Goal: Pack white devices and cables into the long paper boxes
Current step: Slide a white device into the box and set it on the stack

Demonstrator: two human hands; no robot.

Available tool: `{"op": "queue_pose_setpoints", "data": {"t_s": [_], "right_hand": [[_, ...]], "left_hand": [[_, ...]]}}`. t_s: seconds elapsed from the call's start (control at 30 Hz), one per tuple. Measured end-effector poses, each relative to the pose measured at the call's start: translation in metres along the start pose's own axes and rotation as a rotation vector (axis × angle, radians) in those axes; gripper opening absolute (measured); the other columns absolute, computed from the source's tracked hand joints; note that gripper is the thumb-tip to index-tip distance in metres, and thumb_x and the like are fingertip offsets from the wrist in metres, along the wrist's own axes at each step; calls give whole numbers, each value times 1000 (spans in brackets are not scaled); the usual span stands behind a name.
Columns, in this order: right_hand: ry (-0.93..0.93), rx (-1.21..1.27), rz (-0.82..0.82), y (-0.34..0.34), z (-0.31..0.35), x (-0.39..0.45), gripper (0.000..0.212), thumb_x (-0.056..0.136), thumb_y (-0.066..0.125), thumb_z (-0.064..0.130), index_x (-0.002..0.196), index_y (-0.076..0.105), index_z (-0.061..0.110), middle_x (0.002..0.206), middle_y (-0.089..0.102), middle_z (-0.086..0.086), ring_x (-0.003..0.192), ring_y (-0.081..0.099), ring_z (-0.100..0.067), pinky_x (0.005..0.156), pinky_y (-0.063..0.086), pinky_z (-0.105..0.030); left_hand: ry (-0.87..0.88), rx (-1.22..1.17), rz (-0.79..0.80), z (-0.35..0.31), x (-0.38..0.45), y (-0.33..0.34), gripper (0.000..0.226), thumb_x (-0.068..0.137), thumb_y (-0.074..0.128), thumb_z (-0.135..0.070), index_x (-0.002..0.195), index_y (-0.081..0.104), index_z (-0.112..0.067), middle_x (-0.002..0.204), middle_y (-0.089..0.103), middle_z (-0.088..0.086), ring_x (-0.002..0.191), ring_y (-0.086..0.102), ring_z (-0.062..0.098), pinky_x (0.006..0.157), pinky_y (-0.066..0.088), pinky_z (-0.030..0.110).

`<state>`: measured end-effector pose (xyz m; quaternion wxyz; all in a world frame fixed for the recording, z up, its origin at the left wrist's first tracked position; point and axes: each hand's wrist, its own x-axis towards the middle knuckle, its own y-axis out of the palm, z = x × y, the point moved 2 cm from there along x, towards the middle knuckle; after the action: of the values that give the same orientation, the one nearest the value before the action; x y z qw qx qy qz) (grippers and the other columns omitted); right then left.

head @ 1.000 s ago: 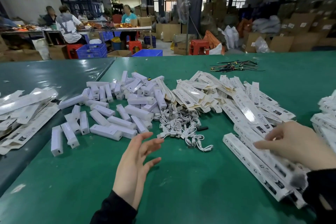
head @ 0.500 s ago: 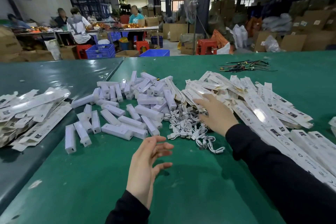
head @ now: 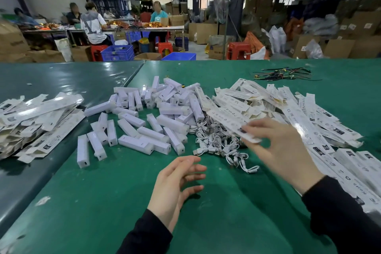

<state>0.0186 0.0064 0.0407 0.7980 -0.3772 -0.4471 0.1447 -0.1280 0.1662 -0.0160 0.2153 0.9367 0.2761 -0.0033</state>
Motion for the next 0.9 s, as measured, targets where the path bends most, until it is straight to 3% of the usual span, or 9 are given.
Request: {"op": "queue_pose_setpoints", "data": {"t_s": [0.1,0.2,0.3,0.43,0.5,0.6,0.73,0.83,0.9], "right_hand": [[77,227,-176,-5,4,-19,30,78,78,16,107,73,16,101,70,4,90,65,-9,87,45,-10],[160,697,-403,-7,21,-34,29,82,73,10,109,71,19,110,68,6,105,63,-6,86,49,-11],[131,992,-260,7,45,-49,30,76,76,10,105,76,19,113,68,3,111,63,-17,83,57,-26],[106,1013,5,32,68,-66,35,70,76,2,101,79,19,109,70,0,106,65,-21,84,56,-33],[113,1100,129,37,70,-71,34,70,75,1,102,78,12,112,68,-3,106,65,-23,86,53,-29],[123,1191,285,31,68,-70,39,71,71,24,108,76,13,116,64,-5,110,63,-25,90,51,-31],[318,1101,153,26,60,-61,35,72,69,39,103,76,26,104,72,-3,101,67,-18,82,53,-25],[472,1168,84,29,54,-58,31,79,76,28,109,71,22,101,73,-9,98,68,-26,80,58,-34],[519,1160,71,27,51,-56,42,78,77,29,118,64,22,101,72,-10,96,69,-25,81,59,-37]], "left_hand": [[-20,-20,7,0,-1,0,35,69,65,-30,93,68,-6,90,72,17,77,67,22,64,56,28],[-24,-44,27,-2,-2,1,52,60,71,-38,100,68,-5,100,73,19,87,70,24,70,58,29],[-31,-213,91,-6,-3,6,64,64,65,-47,115,63,-9,115,70,15,104,69,24,82,56,37],[43,-412,66,-13,-1,5,63,65,64,-42,120,61,-11,118,69,11,105,68,23,88,55,40],[40,-450,55,-15,-2,2,58,70,60,-38,120,61,-9,117,70,12,102,70,22,82,59,35],[33,-408,47,-15,-2,-3,52,66,63,-31,111,64,-4,104,73,14,88,73,23,66,61,32],[6,-125,97,-11,-5,-3,47,55,77,-22,97,73,-3,89,74,17,68,72,24,51,56,27],[0,124,224,-2,-10,4,41,55,90,-5,94,77,-11,93,74,19,72,73,25,59,56,27],[14,239,297,5,-14,9,41,57,87,-14,96,77,-15,94,75,16,76,73,21,64,57,26]]}}
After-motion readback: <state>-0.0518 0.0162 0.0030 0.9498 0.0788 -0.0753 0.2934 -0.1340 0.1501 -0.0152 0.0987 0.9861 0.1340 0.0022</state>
